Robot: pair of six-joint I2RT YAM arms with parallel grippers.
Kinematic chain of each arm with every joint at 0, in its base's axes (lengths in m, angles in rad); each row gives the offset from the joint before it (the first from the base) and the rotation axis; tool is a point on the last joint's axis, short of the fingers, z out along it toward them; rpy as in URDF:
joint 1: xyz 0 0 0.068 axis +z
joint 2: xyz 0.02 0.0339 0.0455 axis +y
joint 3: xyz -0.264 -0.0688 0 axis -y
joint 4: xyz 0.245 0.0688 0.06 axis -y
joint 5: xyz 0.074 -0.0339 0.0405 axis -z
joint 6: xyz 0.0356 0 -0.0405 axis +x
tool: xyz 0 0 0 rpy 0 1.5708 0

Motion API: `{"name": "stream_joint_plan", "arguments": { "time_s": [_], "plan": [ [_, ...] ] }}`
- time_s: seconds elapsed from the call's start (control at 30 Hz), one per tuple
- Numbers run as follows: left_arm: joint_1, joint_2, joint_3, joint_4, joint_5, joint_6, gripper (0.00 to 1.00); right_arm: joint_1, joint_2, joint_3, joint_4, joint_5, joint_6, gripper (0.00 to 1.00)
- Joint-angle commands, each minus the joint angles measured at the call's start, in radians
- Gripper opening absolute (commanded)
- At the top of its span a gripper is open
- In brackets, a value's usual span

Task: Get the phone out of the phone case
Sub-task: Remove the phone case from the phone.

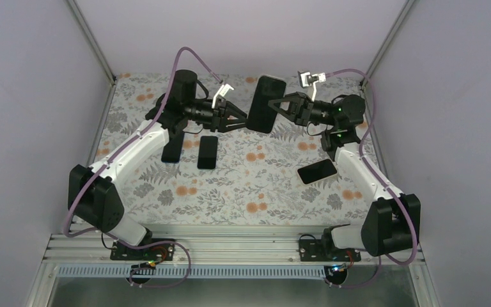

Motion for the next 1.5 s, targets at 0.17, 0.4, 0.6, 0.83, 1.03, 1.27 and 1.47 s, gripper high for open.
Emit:
{"name": "stream_joint_plan", "arguments": {
  "time_s": [0.17,0.4,0.6,0.83,1.03,1.27,1.47],
  "plan": [
    [0.028,0.012,-0.005,0.211,0.057,-0.094,0.32,0.103,-0.032,0.007,-0.132,-0.186,-0.111,0.04],
    [0.027,0.006,0.029,0.196,0.089,-0.067,0.32,0.119,-0.032,0.024,-0.317,-0.209,-0.256,0.04],
    [0.02,0.009,0.051,0.193,0.081,-0.061,0.32,0.14,-0.024,0.031,-0.449,-0.219,-0.357,0.04],
    [-0.004,0.033,0.092,0.186,0.08,-0.061,0.32,0.179,-0.012,0.004,-0.477,-0.221,-0.388,0.04],
    [-0.016,0.044,0.105,0.199,0.093,-0.073,0.32,0.207,0.011,-0.009,-0.477,-0.223,-0.389,0.04],
    [-0.014,0.019,0.037,0.329,0.151,-0.18,0.27,0.2,0.044,0.028,-0.489,-0.227,-0.384,0.04],
    [0.016,0.01,-0.109,0.643,0.163,-0.487,0.18,0.159,0.09,0.095,-0.507,-0.197,-0.368,0.04]
  ]
}}
